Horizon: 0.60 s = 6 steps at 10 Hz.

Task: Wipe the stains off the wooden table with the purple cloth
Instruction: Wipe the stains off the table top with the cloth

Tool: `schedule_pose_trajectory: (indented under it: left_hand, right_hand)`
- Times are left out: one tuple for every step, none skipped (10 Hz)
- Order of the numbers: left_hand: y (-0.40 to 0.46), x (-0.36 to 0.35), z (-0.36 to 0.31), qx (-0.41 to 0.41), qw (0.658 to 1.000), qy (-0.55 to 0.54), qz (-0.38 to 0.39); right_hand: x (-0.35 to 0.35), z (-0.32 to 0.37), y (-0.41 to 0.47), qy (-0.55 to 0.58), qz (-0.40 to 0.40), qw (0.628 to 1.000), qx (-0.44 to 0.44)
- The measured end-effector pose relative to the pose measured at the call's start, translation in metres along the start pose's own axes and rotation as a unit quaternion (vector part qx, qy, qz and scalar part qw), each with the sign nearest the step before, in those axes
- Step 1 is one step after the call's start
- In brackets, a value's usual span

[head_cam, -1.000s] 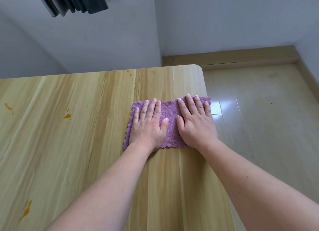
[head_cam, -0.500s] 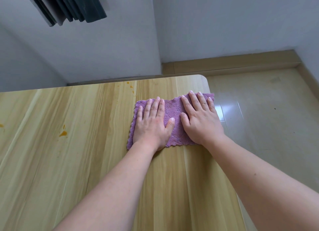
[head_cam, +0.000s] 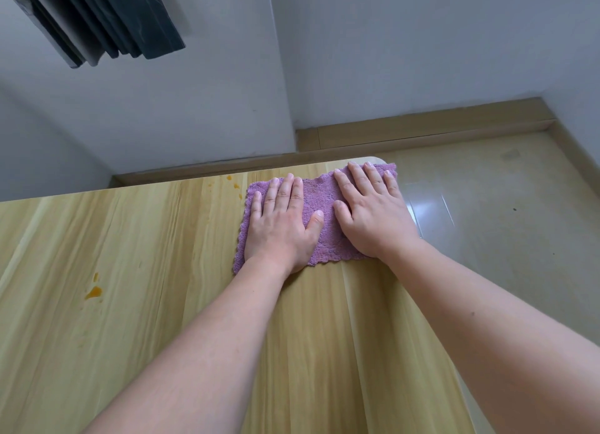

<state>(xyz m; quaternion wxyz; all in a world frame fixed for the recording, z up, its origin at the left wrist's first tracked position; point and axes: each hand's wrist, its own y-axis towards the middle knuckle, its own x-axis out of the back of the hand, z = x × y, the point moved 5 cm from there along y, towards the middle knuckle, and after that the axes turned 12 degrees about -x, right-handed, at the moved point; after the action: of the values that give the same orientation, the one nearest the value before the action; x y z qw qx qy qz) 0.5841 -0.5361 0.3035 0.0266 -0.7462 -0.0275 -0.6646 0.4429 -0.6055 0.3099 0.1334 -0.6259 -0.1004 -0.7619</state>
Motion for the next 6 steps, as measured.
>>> schedule_pose_trajectory:
  left_hand:
    - [0.011, 0.0, 0.004, -0.001, 1.0, 0.0, 0.002]
    - [0.02, 0.001, 0.007, 0.0, 1.0, 0.0, 0.003]
    - [0.026, 0.002, 0.009, -0.001, 1.0, -0.003, 0.002]
    - [0.028, 0.002, 0.008, -0.002, 1.0, -0.005, 0.003]
    - [0.027, 0.003, 0.01, -0.004, 1.0, -0.007, 0.004]
    - [0.024, 0.004, 0.012, -0.016, 1.0, -0.01, 0.006]
  right_hand:
    - [0.0, 0.0, 0.01, -0.002, -0.003, 1.0, -0.002]
    - [0.0, 0.001, 0.018, 0.004, -0.003, 1.0, -0.003]
    - [0.0, 0.001, 0.023, 0.003, -0.005, 1.0, -0.006]
    - [-0.001, 0.0, 0.025, -0.001, -0.009, 1.0, -0.01]
    - [-0.002, 0.006, 0.023, 0.001, -0.009, 1.0, -0.019]
    - [-0.004, 0.013, 0.021, -0.011, -0.006, 0.999, -0.041]
